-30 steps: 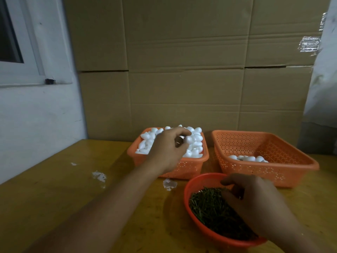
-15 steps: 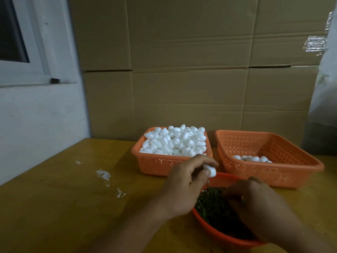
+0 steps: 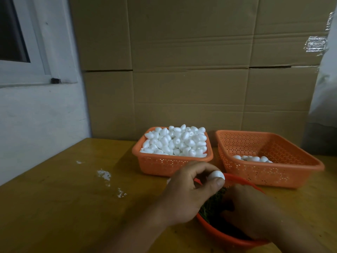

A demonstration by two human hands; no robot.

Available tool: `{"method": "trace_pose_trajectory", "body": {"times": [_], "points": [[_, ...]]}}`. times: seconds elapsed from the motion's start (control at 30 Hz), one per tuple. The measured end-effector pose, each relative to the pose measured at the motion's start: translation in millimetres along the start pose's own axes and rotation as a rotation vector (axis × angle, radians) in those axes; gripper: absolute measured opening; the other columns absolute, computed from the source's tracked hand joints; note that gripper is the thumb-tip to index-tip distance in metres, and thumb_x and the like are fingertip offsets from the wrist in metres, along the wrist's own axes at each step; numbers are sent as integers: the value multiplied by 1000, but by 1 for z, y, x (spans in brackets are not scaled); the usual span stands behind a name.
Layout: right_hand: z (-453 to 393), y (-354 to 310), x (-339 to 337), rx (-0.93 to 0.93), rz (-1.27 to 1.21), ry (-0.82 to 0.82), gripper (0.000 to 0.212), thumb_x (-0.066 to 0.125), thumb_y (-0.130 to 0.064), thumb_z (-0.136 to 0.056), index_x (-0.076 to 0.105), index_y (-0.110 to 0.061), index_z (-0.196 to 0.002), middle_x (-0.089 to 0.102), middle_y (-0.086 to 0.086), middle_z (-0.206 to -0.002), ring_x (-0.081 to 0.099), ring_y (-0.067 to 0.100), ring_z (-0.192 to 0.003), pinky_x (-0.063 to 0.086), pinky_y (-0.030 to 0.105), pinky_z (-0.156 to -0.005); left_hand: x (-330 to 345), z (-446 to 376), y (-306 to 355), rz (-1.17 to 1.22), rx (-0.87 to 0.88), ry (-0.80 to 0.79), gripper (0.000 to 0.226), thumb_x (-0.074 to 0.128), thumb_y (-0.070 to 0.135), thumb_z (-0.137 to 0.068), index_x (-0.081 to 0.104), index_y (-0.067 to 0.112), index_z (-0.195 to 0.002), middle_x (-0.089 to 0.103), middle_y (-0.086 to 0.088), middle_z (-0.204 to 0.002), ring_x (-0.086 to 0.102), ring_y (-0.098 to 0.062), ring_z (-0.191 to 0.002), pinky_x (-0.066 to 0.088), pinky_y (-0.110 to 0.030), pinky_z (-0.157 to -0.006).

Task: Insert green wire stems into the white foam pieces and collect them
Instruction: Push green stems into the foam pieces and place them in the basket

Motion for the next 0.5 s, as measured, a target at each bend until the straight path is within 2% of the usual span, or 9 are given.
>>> {"method": "trace_pose_trajectory", "body": {"times": [0.1,0.2,0.3,0.37,0.5], "points": [[-3,0,0,29,-28,6,18,62,-45,-88,65,-27,-90,64,-10,-85,63,10,-81,57,31,-77,1,1,-2,74,-49,-2,25,66,47,-90,70,31,-109,69,13,-94,65,-6,-89,57,-37,-78],[-5,0,-2,53,-36,6,19,64,-43,-88,65,-25,-85,65,-9,-83,63,9,-79,57,30,-75,2,1,-1,93,-59,-6,30,64,52,-87,63,39,-115,69,11,-91,64,-3,-84,52,-31,-75],[-5,1,-2,62,-40,11,18,64,-41,-88,68,-23,-85,66,-8,-84,64,8,-79,56,28,-74,3,2,1,121,-70,14,23,62,54,-86,61,37,-101,68,3,-83,60,-5,-72,50,-26,-68],[-5,2,-3,69,-59,13,16,65,-39,-88,70,-24,-88,68,-7,-87,64,7,-81,57,30,-77,3,2,1,148,-89,23,21,61,52,-88,63,33,-95,66,6,-76,58,-5,-67,47,-21,-62],[-2,3,-6,76,-124,29,13,68,-36,-87,69,-24,-82,68,-5,-83,65,9,-77,59,31,-76,2,3,-2,198,-135,27,23,57,45,-99,69,27,-94,61,7,-69,54,-5,-61,44,-18,-56]]}}
Point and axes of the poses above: each hand's wrist, its own z-axis away from the middle knuckle, its own x-axis out of the palm, y = z × x, the point moved 4 cm from there along -z, towards the middle knuckle
